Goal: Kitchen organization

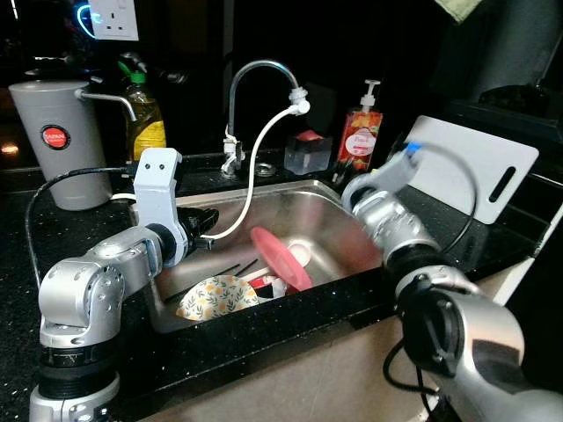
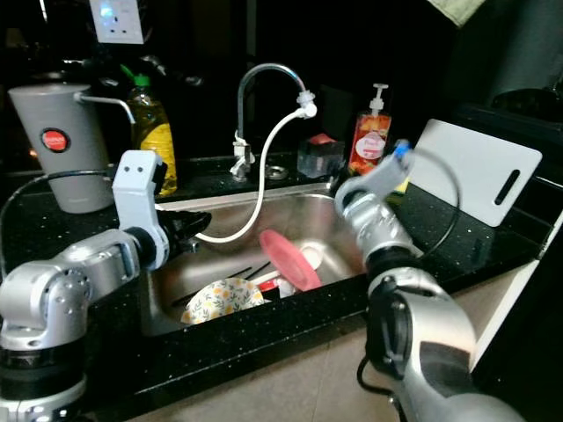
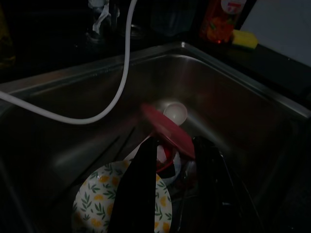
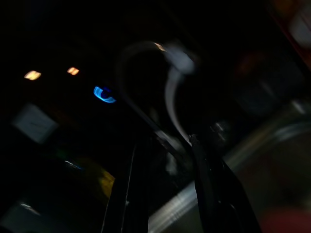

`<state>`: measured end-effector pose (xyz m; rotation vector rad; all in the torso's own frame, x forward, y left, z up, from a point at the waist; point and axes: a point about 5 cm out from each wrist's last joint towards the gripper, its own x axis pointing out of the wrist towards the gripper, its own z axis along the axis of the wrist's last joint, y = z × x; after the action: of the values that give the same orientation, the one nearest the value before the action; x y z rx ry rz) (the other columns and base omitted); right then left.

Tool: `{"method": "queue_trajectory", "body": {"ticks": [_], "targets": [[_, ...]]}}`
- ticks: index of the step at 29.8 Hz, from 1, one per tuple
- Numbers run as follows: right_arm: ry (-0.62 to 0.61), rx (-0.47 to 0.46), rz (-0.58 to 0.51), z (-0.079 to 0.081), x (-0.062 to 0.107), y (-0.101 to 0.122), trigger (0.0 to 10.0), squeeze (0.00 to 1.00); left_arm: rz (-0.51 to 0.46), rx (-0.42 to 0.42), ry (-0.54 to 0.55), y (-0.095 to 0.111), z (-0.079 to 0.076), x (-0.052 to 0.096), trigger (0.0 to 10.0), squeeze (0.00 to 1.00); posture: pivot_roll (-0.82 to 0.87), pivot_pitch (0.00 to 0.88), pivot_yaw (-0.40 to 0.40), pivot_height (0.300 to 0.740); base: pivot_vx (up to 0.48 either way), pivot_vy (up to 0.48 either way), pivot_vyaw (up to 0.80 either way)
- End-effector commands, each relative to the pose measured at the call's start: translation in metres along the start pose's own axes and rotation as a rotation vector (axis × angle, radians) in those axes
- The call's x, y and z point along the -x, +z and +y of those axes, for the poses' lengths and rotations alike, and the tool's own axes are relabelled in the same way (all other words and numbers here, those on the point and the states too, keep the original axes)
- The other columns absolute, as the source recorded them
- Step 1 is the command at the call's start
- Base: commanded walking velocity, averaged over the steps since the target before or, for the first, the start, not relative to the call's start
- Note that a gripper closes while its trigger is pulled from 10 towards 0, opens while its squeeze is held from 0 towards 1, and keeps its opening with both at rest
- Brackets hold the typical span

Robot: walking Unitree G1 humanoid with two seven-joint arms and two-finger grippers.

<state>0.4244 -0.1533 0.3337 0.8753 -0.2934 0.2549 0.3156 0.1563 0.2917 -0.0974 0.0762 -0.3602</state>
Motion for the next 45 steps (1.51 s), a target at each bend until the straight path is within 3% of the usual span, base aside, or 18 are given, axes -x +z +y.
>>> {"method": "queue_trajectory", "body": {"ticks": [1,7,10,12,14,15,18,20,21,22,24,33,39,40,45], "targets": [[0.123,0.005,-0.093,0.017,0.001,0.024,10.0,0.0,0.011,0.001,-0.008,-0.001,-0.003,-0.001,10.0,0.0,-0.01,0.004,-0.071,0.74,0.0,0.0,0.0],[0.238,0.073,-0.078,0.03,0.012,0.017,10.0,0.0,-0.005,-0.016,-0.016,0.0,-0.006,-0.002,10.0,0.0,-0.02,0.004,-0.064,0.74,0.0,0.0,0.0],[0.277,0.132,-0.006,0.035,0.029,-0.005,10.0,0.0,-0.153,-0.028,-0.025,0.017,-0.009,0.001,10.0,0.0,-0.02,0.007,-0.056,0.74,0.0,0.0,0.0],[0.282,0.141,0.007,0.035,0.033,-0.009,10.0,0.0,-0.182,-0.03,-0.028,0.02,-0.009,0.003,10.0,0.0,-0.02,0.007,-0.056,0.74,0.0,0.0,0.0],[0.258,0.275,0.05,0.026,0.049,-0.025,10.0,0.0,-0.232,-0.028,-0.031,0.026,-0.01,0.006,10.0,0.0,-0.03,0.012,-0.053,0.74,0.0,0.0,0.0],[0.258,0.275,0.05,0.026,0.049,-0.025,10.0,0.0,-0.232,-0.028,-0.031,0.026,-0.01,0.006,10.0,0.0,-0.03,0.012,-0.053,0.74,0.0,0.0,0.0],[0.193,0.439,0.075,0.012,0.068,-0.039,10.0,0.0,-0.262,-0.038,-0.037,0.027,-0.01,0.008,10.0,0.0,-0.03,0.013,-0.054,0.74,0.0,0.0,0.0],[0.136,0.547,0.057,0.004,0.077,-0.041,10.0,0.0,-0.259,-0.052,-0.039,0.022,-0.011,0.008,10.0,0.0,-0.03,0.013,-0.052,0.74,0.0,0.0,0.0],[0.108,0.648,0.032,0.002,0.081,-0.041,10.0,0.0,-0.245,-0.058,-0.03,0.016,-0.01,0.007,10.0,0.0,-0.03,0.013,-0.052,0.74,0.0,0.0,0.0],[0.108,0.648,0.032,0.002,0.081,-0.041,10.0,0.0,-0.245,-0.058,-0.03,0.016,-0.01,0.007,10.0,0.0,-0.03,0.013,-0.052,0.74,0.0,0.0,0.0],[0.069,0.747,0.007,-0.001,0.088,-0.042,10.0,0.0,-0.223,-0.058,-0.002,0.005,-0.008,0.005,10.0,0.0,-0.03,0.016,-0.048,0.74,0.0,0.0,0.0],[0.01,0.802,-0.046,0.003,0.103,-0.044,10.0,0.0,-0.172,-0.067,0.141,-0.018,0.014,0.002,10.0,0.0,-0.03,0.004,-0.049,0.74,0.0,0.0,0.0],[-0.004,0.801,-0.034,0.006,0.11,-0.053,10.0,0.0,-0.175,-0.152,0.231,-0.026,0.031,0.005,10.0,0.0,-0.03,0.011,-0.041,0.74,0.0,0.0,0.0],[-0.005,0.808,-0.018,0.004,0.114,-0.057,10.0,0.0,-0.159,-0.174,0.252,-0.036,0.036,0.004,10.0,0.0,-0.04,0.002,-0.03,0.74,0.0,0.0,0.0],[-0.012,0.822,-0.011,0.002,0.116,-0.057,10.0,0.0,-0.133,-0.235,0.273,-0.049,0.039,0.001,10.0,0.0,-0.05,0.0,-0.054,0.74,0.0,0.0,0.0]]}}
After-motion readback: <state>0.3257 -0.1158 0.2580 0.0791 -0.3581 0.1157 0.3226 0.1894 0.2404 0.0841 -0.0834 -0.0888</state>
